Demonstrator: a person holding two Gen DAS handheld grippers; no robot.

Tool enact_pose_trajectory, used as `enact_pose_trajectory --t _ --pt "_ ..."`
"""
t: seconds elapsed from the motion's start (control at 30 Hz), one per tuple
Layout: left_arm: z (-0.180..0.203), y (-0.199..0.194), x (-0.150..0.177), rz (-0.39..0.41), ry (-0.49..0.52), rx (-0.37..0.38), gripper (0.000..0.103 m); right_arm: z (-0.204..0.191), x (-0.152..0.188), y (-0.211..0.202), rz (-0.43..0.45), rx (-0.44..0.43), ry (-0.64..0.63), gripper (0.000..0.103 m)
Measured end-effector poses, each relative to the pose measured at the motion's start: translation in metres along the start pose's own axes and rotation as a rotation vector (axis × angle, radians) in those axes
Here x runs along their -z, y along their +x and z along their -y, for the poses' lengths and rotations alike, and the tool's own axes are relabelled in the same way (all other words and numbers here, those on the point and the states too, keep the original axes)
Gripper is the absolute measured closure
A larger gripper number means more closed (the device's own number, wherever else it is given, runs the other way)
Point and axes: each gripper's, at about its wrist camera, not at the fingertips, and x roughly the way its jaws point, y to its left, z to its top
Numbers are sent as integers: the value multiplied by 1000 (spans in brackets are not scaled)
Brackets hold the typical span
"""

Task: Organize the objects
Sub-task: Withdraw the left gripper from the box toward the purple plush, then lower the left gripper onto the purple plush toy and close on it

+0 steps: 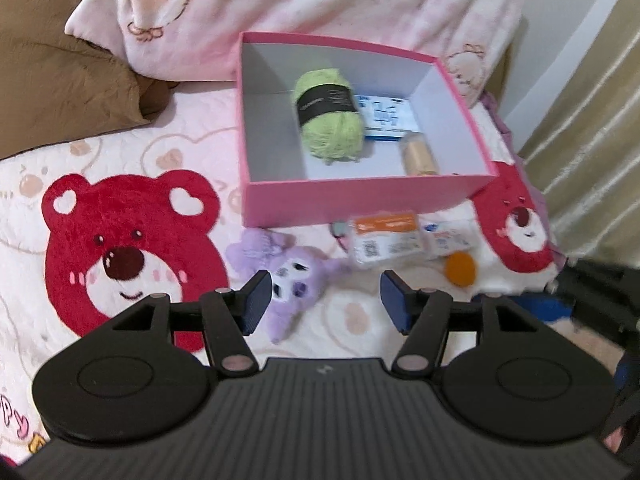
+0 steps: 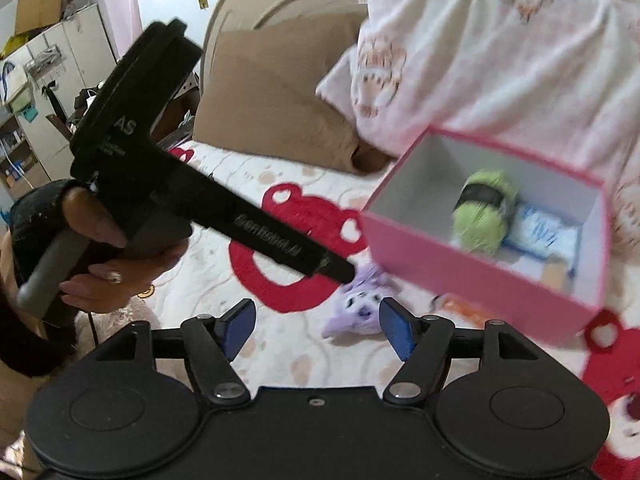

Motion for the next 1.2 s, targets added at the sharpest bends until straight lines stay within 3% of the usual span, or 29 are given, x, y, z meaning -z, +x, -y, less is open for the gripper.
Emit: enact_pose_trajectory --t 0.37,0.5,0.73,0.93,1.0,1.07,1.2 --pt "-50 70 -1 16 -66 -26 44 38 21 107 -87 -39 236 30" --pt "-58 93 1 -16 -71 -35 46 46 37 131 -77 -48 299 30" --pt "-65 124 5 8 -80 -4 45 53 61 155 -20 -28 350 30" --pt "-64 130 6 9 -75 7 51 49 57 164 22 1 310 28" --pt "-67 127 4 -15 -108 21 57 41 58 162 26 32 267 31" --pt "-74 123 5 -26 -151 41 60 32 58 162 14 88 204 43" --pt "-76 119 12 -54 -201 73 60 19 60 155 -3 167 108 47"
